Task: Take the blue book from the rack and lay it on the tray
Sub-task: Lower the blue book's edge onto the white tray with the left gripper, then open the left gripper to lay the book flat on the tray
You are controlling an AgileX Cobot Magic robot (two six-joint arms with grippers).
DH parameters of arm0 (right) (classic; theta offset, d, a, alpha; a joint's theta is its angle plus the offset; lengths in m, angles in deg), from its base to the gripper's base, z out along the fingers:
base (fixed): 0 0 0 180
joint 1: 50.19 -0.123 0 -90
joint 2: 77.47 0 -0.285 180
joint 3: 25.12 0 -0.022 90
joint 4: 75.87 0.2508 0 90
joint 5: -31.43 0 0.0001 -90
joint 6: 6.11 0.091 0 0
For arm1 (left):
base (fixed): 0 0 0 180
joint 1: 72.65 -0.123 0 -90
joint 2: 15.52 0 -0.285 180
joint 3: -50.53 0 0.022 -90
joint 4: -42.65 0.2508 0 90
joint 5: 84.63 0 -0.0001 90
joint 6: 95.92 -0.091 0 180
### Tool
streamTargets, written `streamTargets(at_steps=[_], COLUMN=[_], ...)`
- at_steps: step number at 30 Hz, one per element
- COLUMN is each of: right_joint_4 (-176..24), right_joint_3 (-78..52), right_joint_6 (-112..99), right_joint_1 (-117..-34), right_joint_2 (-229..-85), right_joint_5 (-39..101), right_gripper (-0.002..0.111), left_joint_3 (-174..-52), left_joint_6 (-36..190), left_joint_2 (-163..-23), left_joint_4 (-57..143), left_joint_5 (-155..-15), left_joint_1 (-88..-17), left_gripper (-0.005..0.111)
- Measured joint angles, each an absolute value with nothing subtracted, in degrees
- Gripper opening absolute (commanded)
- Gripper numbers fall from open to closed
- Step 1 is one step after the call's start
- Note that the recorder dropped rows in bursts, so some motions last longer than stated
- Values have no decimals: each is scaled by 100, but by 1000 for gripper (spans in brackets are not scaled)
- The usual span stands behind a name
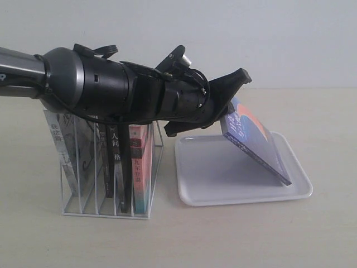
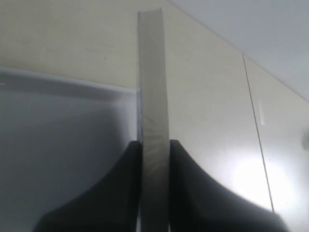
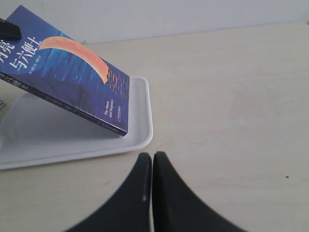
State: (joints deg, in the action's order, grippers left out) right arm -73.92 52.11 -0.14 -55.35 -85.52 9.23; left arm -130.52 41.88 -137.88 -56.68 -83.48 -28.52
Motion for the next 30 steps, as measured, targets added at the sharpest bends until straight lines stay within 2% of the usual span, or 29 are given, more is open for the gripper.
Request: streamTargets(at_steps=[12, 14, 21, 30], right_joint_4=[-7392, -7392, -7392, -7392], right_joint_3=[5211, 5211, 5211, 5211], right_joint_6=[-14, -14, -14, -14], right_joint_1=[-5535, -5535, -5535, -5535], right_joint_2=[-8552, -8552, -8552, -8552], right_joint_5=[923, 923, 923, 923], right_gripper=[0, 0, 0, 0], left_joint_3=[-13052, -13052, -13064, -13076], left_joint_6=[4188, 4188, 4137, 4137], left_joint_2=[-13788, -13788, -13788, -13788], left_joint_4=[-5641, -5641, -5631, -5656], left_joint_5=[-8277, -8212, -7936, -7915], left_joint_1=[-2852, -2852, -2852, -2852], left_gripper=[5, 10, 40, 43])
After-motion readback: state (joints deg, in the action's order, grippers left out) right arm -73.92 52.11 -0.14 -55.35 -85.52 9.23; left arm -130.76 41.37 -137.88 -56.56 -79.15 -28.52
